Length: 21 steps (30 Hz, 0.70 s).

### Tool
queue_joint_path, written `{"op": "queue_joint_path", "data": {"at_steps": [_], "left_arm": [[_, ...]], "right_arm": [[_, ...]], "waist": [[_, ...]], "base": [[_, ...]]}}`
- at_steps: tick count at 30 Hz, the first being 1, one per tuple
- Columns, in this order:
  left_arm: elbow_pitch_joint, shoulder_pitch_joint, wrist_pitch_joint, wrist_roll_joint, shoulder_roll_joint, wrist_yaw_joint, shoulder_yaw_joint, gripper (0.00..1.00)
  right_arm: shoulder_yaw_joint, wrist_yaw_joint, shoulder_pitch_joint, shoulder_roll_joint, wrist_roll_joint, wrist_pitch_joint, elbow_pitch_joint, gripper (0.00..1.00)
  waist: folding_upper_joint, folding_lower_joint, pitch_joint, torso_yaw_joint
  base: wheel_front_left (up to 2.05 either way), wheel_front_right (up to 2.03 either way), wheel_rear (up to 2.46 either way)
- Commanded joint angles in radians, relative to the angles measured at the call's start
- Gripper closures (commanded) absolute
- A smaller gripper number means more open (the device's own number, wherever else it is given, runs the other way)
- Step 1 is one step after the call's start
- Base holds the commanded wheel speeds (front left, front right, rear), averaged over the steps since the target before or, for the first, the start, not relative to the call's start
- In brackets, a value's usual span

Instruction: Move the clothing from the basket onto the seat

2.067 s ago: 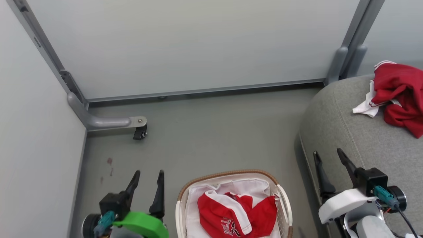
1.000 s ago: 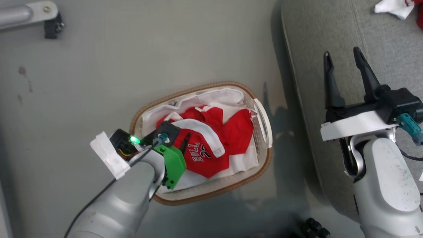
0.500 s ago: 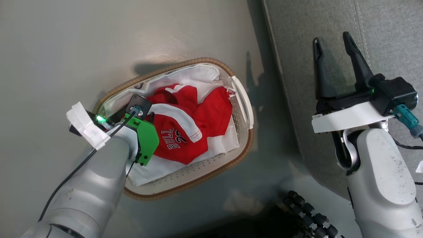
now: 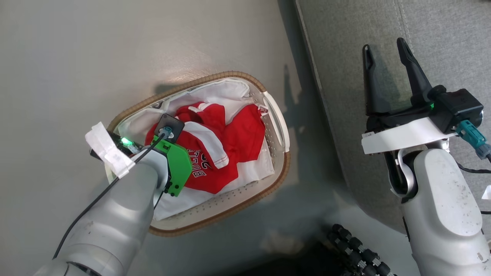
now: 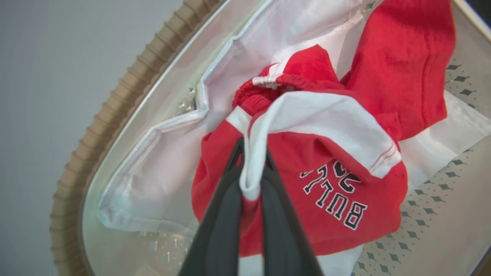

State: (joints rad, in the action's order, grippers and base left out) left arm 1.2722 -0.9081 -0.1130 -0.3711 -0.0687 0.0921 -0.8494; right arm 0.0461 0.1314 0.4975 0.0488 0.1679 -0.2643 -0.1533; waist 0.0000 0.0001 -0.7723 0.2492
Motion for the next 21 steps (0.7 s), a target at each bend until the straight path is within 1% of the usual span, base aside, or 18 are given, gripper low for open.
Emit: {"op": "queue_joint_path", "data": {"at_steps": [1,5,9,10,17,21], "left_arm": [[-0.001,0.020,-0.021,-0.006,0.002,0.003,-0.004,1.00],[-0.010,0.045,-0.073,-0.016,0.006,0.010,-0.008,1.00],[-0.034,0.070,-0.120,-0.019,0.009,0.018,-0.017,1.00],[-0.053,0.087,-0.135,-0.023,0.009,0.021,-0.020,1.00],[-0.157,0.125,-0.152,-0.011,0.009,0.029,-0.038,1.00],[-0.264,0.137,-0.152,0.002,-0.013,0.025,-0.025,1.00]], "right_arm": [[-0.004,-0.001,-0.014,0.003,-0.003,0.000,-0.007,0.00],[-0.013,-0.001,-0.027,0.003,-0.019,0.000,-0.019,0.00],[-0.025,-0.001,-0.054,0.004,-0.039,0.000,-0.036,0.00],[-0.034,-0.001,-0.074,0.004,-0.052,0.000,-0.045,0.00],[-0.066,-0.001,-0.159,0.004,-0.095,0.000,-0.078,0.00],[-0.071,-0.001,-0.207,0.004,-0.110,0.000,-0.093,0.00]], "waist": [[0.0000,-0.0001,0.028,-0.014],[0.0000,-0.0001,0.089,-0.036],[0.0000,-0.0001,0.173,-0.065],[0.0000,-0.0001,0.223,-0.082],[0.0000,-0.0001,0.420,-0.146],[0.0000,-0.0001,0.521,-0.169]], "base": [[0.00,0.00,0.00],[0.00,0.00,0.00],[0.00,0.00,0.00],[0.00,0.00,0.00],[0.00,0.00,0.00],[0.00,0.00,0.00]]}}
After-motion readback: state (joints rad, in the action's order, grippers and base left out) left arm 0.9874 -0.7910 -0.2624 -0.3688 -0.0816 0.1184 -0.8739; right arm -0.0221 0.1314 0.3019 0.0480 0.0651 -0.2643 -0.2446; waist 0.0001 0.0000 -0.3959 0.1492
